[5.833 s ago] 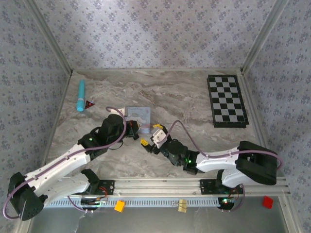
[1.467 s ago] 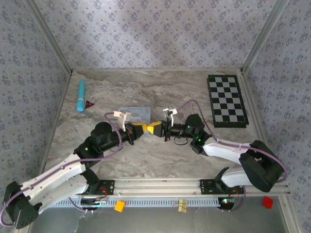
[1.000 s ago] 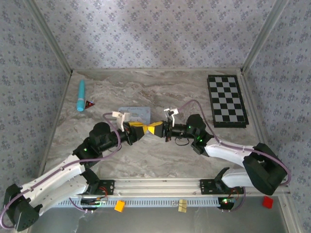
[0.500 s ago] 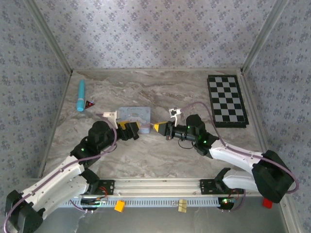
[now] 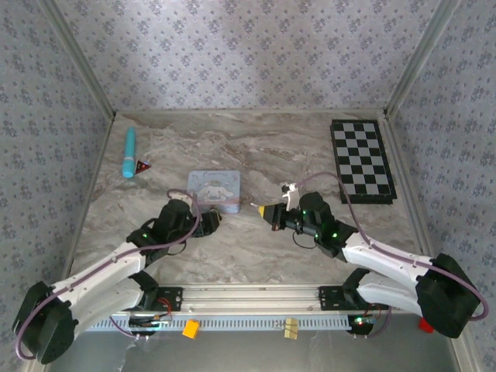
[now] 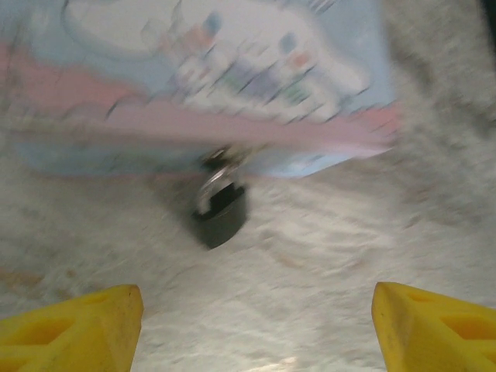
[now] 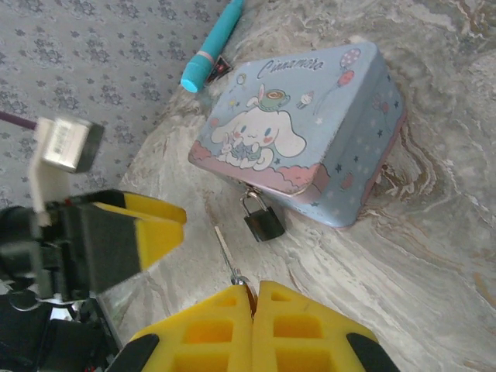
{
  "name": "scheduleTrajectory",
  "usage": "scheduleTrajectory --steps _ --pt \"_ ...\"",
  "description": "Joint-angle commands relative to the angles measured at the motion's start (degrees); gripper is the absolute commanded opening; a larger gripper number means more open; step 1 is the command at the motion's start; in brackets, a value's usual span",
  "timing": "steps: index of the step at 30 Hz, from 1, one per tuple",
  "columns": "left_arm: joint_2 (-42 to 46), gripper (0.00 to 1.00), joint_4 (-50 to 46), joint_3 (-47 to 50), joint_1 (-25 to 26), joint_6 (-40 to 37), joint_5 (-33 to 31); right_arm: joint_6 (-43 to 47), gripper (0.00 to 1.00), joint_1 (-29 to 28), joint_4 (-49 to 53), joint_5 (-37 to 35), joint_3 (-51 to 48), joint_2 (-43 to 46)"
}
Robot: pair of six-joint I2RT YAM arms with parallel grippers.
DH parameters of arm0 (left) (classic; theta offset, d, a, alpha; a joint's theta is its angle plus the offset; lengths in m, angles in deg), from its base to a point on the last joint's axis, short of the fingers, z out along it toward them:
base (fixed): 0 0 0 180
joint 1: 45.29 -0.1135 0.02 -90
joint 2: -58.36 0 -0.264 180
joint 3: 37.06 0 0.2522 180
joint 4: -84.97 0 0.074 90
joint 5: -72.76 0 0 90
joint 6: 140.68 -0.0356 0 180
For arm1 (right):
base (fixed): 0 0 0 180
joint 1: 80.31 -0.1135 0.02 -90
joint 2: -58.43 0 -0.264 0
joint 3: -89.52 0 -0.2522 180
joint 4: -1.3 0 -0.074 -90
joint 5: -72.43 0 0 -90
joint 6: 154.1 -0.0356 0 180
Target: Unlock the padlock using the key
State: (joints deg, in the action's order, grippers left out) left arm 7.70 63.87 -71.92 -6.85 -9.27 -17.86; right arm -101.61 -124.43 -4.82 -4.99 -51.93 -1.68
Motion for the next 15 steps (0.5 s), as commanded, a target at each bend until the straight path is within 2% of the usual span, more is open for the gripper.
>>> scheduleTrajectory --steps 1,6,15 --pt "-2.69 0.77 9.12 2.66 0.48 -1.61 -1.36 0.08 0.00 -0.73 -1.86 -0.94 -0.65 -0.41" --pt "-9.25 0.75 20.98 5.14 1.29 -5.50 -1.40 0.78 0.00 -1.17 -3.01 -0.05 -0.34 -1.32" --pt "-19.65 0.63 31.28 5.63 0.92 -6.72 -3.11 1.00 0.00 -1.50 -3.63 -0.23 -1.45 0.41"
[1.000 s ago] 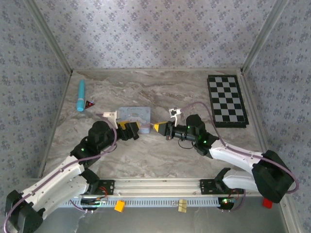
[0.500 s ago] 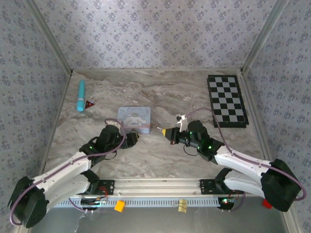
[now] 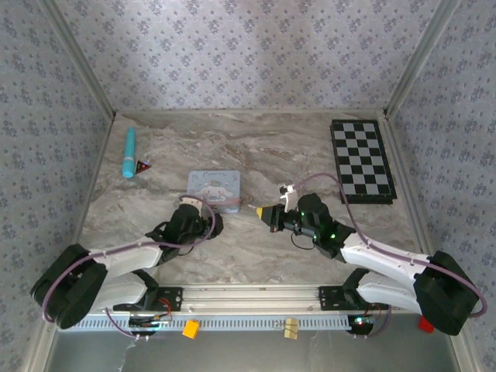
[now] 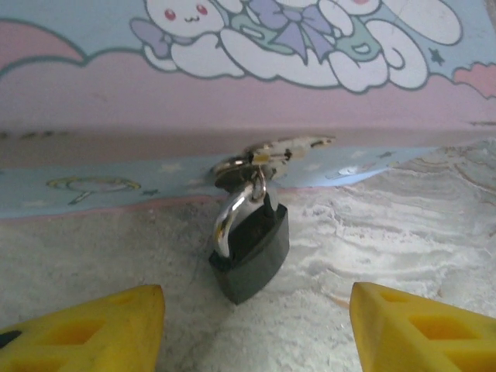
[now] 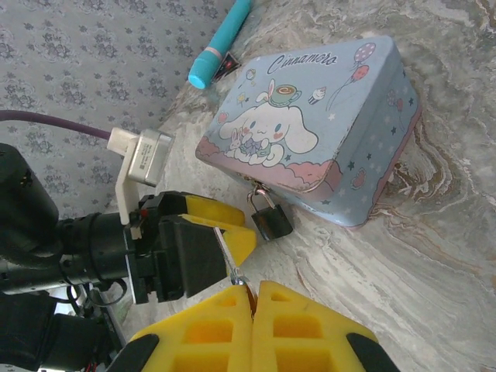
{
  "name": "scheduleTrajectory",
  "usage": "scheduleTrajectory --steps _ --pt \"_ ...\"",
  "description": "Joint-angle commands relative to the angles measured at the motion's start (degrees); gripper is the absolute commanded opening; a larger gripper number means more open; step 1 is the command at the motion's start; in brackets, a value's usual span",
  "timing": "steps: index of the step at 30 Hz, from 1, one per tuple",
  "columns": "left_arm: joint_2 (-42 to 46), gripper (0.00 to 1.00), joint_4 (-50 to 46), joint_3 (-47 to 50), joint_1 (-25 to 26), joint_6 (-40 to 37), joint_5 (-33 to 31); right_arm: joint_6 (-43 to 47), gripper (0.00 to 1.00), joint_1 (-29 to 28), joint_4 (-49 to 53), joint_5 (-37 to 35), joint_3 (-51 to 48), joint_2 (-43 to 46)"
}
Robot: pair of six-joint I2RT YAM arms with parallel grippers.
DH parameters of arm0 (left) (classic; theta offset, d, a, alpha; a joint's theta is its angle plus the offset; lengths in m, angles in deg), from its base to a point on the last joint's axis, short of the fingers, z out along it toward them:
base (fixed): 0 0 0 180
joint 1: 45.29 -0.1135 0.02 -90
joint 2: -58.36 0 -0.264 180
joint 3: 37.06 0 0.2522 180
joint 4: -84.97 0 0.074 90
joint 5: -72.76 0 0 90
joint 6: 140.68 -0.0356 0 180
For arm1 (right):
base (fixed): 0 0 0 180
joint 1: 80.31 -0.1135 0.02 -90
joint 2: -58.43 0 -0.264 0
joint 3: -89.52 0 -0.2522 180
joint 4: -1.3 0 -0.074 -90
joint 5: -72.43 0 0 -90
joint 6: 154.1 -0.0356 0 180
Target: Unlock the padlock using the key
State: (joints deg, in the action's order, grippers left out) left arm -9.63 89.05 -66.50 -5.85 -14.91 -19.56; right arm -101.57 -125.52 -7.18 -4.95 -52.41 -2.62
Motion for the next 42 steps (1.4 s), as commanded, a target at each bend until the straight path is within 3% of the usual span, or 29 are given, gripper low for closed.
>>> scheduleTrajectory --steps 1,10,18,23,30,42 --pt "-3.64 0.62 7.06 0.06 -0.23 -0.97 -1.13 1.00 0.00 -0.35 -1.15 -0.32 -1.08 1.63" --pt "-11.26 0.52 10.43 -2.19 -0.46 -0.09 -1.98 1.00 0.00 -0.34 -0.04 -0.32 -1.54 3.31" --pt "-17.07 0.52 11.44 -5.28 -0.47 -0.62 -2.03 1.03 0.00 -0.40 -0.01 -0.41 -1.63 3.25" --pt "-18.38 0.46 11.22 -6.22 -0.68 -0.18 -2.68 1.00 0.00 -0.48 0.18 -0.43 -1.60 3.49" --pt "-17.68 0.33 8.93 -6.56 -0.77 0.44 -4.08 1.00 0.00 -0.49 0.36 -0.58 -1.64 3.58" --pt "-11.94 0.21 3.69 -6.58 -0.77 1.17 -3.18 1.03 0.00 -0.44 1.50 -0.93 -1.10 3.06"
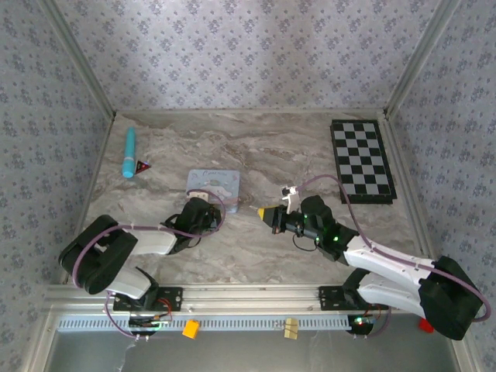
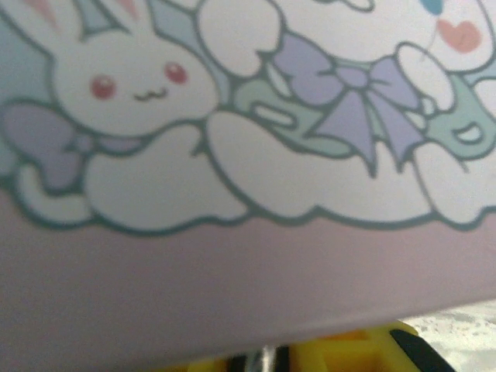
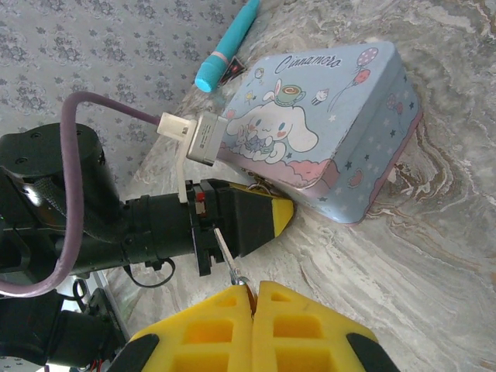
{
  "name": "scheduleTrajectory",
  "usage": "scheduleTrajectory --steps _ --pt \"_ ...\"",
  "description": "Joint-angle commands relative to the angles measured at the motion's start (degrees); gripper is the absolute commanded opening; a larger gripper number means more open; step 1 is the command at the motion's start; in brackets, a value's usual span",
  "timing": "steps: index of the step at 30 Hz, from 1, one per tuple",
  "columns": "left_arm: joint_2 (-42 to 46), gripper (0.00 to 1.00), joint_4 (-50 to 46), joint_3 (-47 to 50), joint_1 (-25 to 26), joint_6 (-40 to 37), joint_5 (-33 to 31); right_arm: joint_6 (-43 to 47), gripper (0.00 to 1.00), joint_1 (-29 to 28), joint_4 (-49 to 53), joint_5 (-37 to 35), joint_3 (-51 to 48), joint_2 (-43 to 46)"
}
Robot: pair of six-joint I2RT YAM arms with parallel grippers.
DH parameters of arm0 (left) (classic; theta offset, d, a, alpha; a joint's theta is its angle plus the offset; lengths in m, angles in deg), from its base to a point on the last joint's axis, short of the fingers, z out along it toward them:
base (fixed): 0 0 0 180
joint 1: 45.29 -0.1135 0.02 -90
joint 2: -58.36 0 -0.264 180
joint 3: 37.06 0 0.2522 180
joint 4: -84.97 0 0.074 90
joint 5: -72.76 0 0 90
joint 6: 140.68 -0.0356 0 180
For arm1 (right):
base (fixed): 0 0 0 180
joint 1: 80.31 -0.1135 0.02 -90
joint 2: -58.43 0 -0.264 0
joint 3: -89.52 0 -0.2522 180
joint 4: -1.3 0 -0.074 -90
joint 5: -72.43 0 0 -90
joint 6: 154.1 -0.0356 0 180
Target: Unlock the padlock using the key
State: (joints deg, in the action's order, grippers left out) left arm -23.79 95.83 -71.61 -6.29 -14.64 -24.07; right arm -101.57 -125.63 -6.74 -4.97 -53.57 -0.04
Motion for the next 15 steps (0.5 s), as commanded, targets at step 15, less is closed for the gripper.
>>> scheduleTrajectory --steps 15 --pt "8.18 0.10 -27.06 -16.09 -2.62 11.14 12.26 -5.31 0.00 -4.00 -4.35 -2.67 -2.10 -5.59"
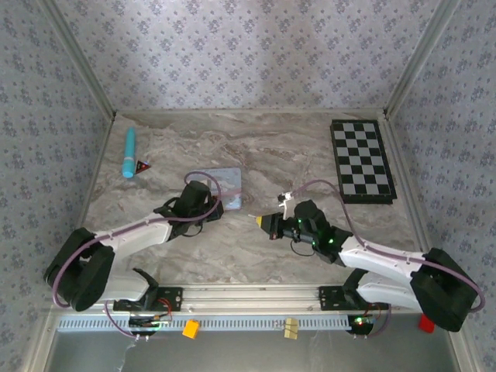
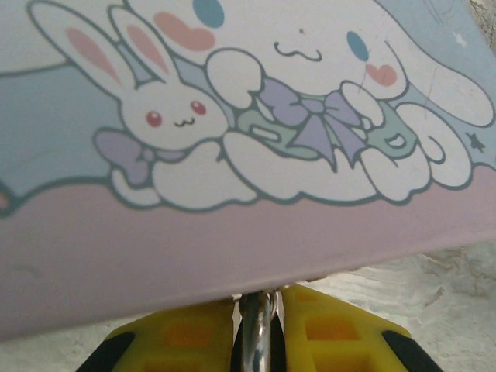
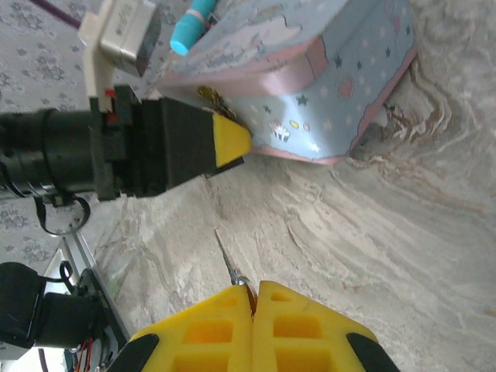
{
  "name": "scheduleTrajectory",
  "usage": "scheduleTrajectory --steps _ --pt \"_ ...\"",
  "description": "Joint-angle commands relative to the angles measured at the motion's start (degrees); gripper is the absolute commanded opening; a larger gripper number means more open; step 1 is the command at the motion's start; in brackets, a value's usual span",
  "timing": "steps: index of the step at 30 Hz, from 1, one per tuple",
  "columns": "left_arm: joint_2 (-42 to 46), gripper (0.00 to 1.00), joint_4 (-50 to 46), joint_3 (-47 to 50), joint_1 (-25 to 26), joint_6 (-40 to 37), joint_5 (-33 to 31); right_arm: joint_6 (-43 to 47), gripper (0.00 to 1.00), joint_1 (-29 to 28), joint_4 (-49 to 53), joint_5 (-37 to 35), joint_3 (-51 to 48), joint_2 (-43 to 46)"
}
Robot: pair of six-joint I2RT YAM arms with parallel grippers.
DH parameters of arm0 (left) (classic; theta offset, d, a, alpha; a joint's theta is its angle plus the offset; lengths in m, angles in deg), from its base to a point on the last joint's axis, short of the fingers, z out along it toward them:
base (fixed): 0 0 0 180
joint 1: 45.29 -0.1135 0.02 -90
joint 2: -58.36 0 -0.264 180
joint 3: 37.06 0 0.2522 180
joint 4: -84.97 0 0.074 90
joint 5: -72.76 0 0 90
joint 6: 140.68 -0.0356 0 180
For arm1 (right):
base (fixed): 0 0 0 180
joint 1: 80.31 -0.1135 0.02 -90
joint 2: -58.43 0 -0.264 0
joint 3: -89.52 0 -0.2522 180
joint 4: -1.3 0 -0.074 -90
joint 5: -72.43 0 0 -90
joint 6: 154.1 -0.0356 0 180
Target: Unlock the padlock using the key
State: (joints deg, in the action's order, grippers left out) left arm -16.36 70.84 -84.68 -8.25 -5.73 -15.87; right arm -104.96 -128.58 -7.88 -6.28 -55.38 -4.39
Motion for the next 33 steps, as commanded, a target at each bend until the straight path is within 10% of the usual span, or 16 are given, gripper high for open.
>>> scheduleTrajectory --steps 1,13,33 --pt "0.11 0.09 -2.36 -3.69 -0.88 2.66 5.02 -2.39 0.00 -1.49 -4.11 -1.31 -0.24 -2.15" --pt "-4.45 0.05 7.25 -3.30 -1.55 16.11 14.92 -14.33 0.00 -2.97 -25.95 -0.14 -1.83 -18.34" --pt "-5.10 0.00 31.22 7.90 -0.35 29.86 12.44 -38.77 0.00 -1.94 -49.12 -1.01 -3.72 -36.10"
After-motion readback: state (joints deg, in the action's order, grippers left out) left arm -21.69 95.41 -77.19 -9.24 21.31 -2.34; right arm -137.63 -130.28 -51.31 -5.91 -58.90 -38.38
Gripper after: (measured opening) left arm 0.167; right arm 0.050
